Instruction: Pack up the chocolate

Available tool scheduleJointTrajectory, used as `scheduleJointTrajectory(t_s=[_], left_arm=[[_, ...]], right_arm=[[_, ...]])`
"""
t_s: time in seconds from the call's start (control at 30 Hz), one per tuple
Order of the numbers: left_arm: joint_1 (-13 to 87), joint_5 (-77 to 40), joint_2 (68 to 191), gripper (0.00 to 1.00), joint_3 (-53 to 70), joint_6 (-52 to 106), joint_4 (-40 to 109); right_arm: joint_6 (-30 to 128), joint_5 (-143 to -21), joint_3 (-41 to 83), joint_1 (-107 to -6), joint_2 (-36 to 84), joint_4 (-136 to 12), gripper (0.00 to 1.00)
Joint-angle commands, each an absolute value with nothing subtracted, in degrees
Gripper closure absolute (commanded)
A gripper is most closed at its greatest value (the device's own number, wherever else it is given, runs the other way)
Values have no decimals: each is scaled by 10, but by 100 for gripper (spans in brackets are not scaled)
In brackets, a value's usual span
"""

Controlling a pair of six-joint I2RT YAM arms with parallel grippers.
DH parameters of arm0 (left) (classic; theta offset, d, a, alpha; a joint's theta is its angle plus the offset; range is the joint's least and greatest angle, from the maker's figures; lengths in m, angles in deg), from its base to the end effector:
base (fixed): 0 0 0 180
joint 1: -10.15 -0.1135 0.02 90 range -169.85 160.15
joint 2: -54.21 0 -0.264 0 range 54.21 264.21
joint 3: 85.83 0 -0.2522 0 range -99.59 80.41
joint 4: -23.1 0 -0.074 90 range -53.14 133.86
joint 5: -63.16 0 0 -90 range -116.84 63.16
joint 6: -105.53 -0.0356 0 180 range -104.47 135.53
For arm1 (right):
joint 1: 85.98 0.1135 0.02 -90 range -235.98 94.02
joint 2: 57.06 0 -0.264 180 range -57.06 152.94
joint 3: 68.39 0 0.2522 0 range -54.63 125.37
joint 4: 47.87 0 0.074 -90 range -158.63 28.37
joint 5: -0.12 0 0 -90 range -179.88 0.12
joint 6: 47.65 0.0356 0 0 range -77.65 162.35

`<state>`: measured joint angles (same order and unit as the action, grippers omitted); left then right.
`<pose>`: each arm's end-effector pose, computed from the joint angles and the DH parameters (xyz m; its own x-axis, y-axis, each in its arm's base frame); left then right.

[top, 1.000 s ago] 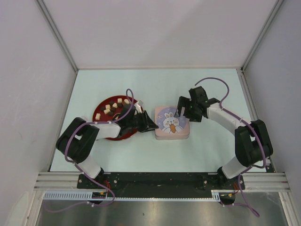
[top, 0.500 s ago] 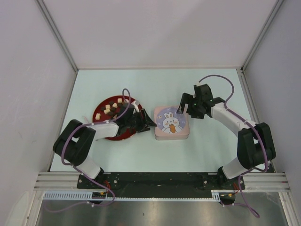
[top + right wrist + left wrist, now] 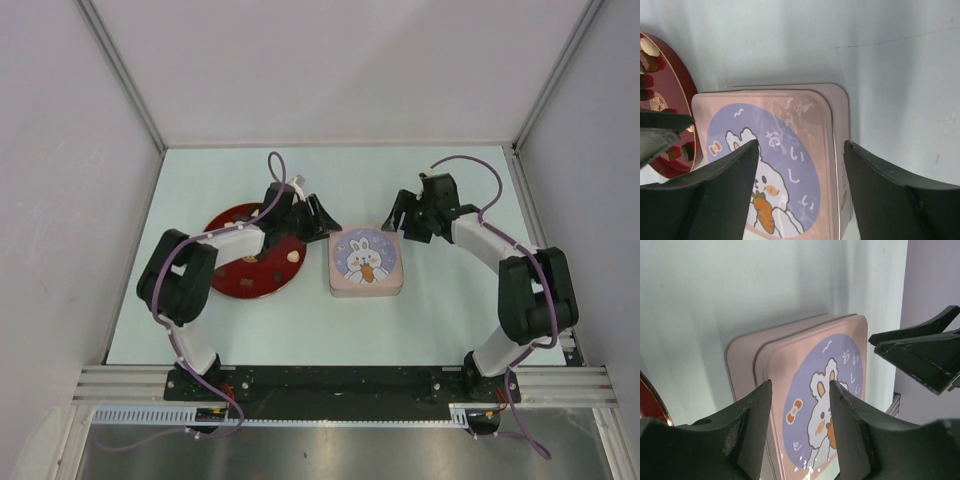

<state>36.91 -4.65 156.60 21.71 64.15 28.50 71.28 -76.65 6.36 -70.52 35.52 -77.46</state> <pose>0.3355 -0.1842 0.1837 -0.8606 -0.3441 -0.3754 0.0700 0.6502 -0.7565 0.3308 0.0999 0.2200 -0.8189 0.2621 -0.5107 -0.0144 0.8800 0.4748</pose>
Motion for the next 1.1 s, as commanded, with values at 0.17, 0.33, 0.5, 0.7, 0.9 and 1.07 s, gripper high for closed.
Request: scheduleJointTrajectory(t_s=[0.17,0.33,0.5,0.7,0.9,1.07], left_arm=[[365,-76,1615,51,194,598,348],[366,-85,1635,55,196,589,379],[376,-111,1652,58,183,568,421],[383,-136,1654,57,162,553,462],[383,-166,1607,50,122,533,498],[383,-184,1556,44,95,523,514]], right_arm=[[704,-755,84,-713,432,-738,48],[687,-789,83,-710,476,-758,64],[686,-809,70,-710,496,-770,70],[683,-813,69,-707,516,-782,70],[686,-799,77,-721,451,-763,57],[685,-800,86,-735,369,-783,46]])
